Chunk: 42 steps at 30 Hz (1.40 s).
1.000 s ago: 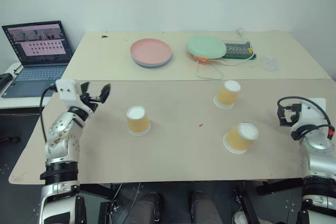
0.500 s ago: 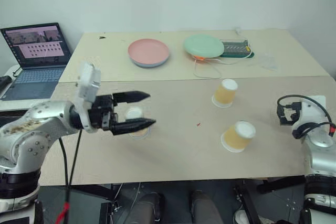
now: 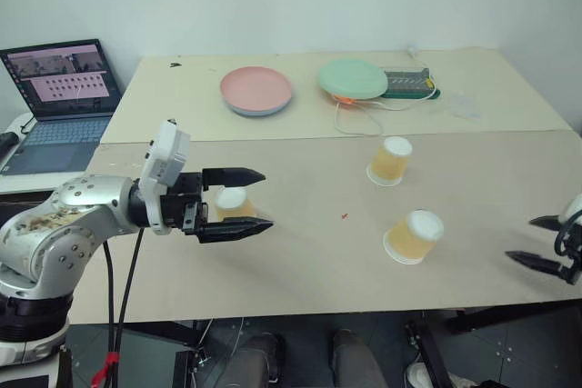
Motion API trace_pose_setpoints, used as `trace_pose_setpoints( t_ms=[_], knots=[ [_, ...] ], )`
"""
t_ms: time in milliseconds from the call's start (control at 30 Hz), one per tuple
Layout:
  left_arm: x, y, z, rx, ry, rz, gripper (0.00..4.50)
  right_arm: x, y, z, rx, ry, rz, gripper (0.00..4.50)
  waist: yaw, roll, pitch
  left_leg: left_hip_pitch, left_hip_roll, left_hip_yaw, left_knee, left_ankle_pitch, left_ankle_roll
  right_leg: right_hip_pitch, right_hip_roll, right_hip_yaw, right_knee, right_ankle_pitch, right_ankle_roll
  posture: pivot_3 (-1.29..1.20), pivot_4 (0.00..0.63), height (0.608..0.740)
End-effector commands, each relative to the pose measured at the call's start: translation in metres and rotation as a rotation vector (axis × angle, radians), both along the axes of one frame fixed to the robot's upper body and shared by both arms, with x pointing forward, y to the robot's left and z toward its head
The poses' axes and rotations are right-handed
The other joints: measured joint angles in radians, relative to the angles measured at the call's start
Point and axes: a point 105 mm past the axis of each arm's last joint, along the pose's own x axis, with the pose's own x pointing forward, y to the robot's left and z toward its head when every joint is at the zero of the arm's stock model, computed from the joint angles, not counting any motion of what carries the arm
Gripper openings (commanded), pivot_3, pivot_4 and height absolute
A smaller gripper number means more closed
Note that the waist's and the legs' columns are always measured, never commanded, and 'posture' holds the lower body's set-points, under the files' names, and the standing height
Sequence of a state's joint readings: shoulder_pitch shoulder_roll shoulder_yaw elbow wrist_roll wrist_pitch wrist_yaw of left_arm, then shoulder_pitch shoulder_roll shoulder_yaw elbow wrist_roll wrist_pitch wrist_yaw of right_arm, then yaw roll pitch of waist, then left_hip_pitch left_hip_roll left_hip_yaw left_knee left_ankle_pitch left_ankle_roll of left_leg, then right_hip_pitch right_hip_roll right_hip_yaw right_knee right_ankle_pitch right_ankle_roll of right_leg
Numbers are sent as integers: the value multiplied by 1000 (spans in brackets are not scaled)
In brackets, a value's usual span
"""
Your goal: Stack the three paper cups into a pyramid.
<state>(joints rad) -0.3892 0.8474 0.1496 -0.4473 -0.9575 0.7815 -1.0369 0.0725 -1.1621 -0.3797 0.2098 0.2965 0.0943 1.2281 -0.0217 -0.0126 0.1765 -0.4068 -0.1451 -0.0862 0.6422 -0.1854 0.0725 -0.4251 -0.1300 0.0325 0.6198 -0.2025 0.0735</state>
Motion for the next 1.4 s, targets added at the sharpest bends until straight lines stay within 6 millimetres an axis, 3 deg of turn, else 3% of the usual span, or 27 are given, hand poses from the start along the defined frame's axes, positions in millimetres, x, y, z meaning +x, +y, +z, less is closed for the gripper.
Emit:
trace_pose_setpoints(
  t_ms=[33, 200, 433, 700, 1367, 1400],
  knots=[
    [-3, -2, 6, -7, -27, -24, 4465, 4, 33, 12, 14, -36, 120, 4500, 1, 0, 0, 0, 2, 2, 0, 0, 0, 0, 0, -1, 0, -2, -3, 0, 150, 717],
    [-5, -3, 7, -8, -24, -28, 4465, 9, 55, 6, 32, -50, 163, 4500, 12, -1, 1, -2, 3, 3, 0, 0, 0, 0, 0, -4, -3, -1, -3, 0, 150, 717],
    [-4, -4, 11, -24, -24, -15, 4465, 11, 70, 6, 60, -44, 213, 4500, 33, -1, 1, -6, 3, 3, 0, -1, 1, -3, 1, -6, -8, 6, -1, 0, 150, 717],
    [-2, -4, 13, -23, -25, -2, 4465, -2, 92, 11, 103, 17, 333, 4500, 33, -1, 1, -6, 3, 3, 0, -1, 1, -3, 1, -6, -8, 6, 0, 0, 150, 717],
    [-1, -9, 15, -25, -36, 4, 4465, 24, 107, 8, 98, -39, 332, 4500, 33, -1, 1, -6, 3, 3, 1, -1, 1, -3, 1, -6, -8, 10, -6, 0, 150, 717],
    [-1, -9, 15, -26, -36, 5, 4489, 25, 108, 8, 97, -40, 333, 4243, 33, -1, 1, -6, 3, 3, 1, -1, 1, -3, 1, -6, -8, 10, -6, 0, 150, 717]
  ],
)
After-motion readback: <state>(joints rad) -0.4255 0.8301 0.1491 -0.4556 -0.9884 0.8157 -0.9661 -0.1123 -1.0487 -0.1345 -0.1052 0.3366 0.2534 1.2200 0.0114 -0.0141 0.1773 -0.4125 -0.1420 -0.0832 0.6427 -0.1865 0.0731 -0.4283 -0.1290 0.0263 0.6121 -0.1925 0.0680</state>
